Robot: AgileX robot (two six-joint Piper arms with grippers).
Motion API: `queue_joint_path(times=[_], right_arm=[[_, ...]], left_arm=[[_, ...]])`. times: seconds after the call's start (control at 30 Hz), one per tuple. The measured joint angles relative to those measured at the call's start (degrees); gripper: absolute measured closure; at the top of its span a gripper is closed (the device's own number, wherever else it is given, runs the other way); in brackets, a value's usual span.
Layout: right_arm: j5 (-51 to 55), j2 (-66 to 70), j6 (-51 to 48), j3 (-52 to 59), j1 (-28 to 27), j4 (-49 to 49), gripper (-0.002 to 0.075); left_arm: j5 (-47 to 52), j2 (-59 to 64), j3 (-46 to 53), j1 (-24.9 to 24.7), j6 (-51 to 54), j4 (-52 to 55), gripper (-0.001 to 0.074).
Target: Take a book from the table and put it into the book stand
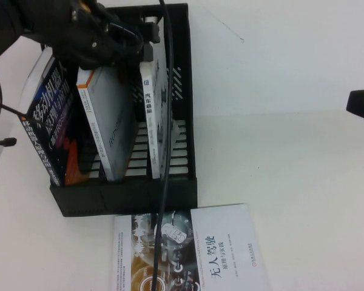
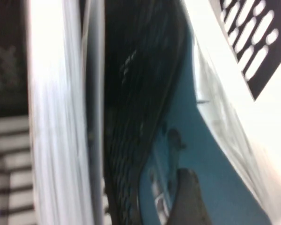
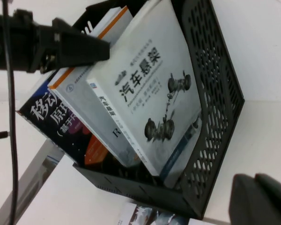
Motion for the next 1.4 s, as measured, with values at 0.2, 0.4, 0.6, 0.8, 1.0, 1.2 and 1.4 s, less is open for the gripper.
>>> queue_joint_path(times=[0.2, 0.4, 0.6, 0.8, 1.0, 1.2, 1.4], right_arm=[[0.1, 0.0, -0.9, 0.0, 0.0, -0.5, 0.0727], [-1.6, 0.0, -1.2, 0.0, 0.0, -6.1, 0.0727], [-2.9, -3.0, 4.3, 0.0, 0.0, -16.3, 0.0727], [2.3, -10.5, 18.7, 0.9, 0.0, -35.8, 0.0727], [5.1, -23.1, 34.6, 7.8, 0.0, -51.1, 0.0727], [4.8, -38.2, 37.6, 18.6, 0.0, -55.5, 0.0727], [3.2, -48.5, 41.6, 26.8, 0.0, -56.0, 0.0727]], left_arm=[[-3.5, -0.1, 0.0, 0.0, 3.6, -0.6, 0.0277], [-3.7, -2.8, 0.0, 0.0, 4.0, 2.9, 0.0527], [-2.8, -10.1, 0.0, 0.0, 2.4, 13.9, 0.0718], [-4.8, -20.0, 4.4, 0.0, -0.8, 20.3, 0.0732], [-20.7, -34.6, 24.4, 0.0, -2.1, 23.1, 0.0734], [-37.6, -48.3, 48.1, 3.7, -2.3, 26.9, 0.0736], [-49.1, -57.5, 66.0, 10.2, -2.8, 29.8, 0.0736]])
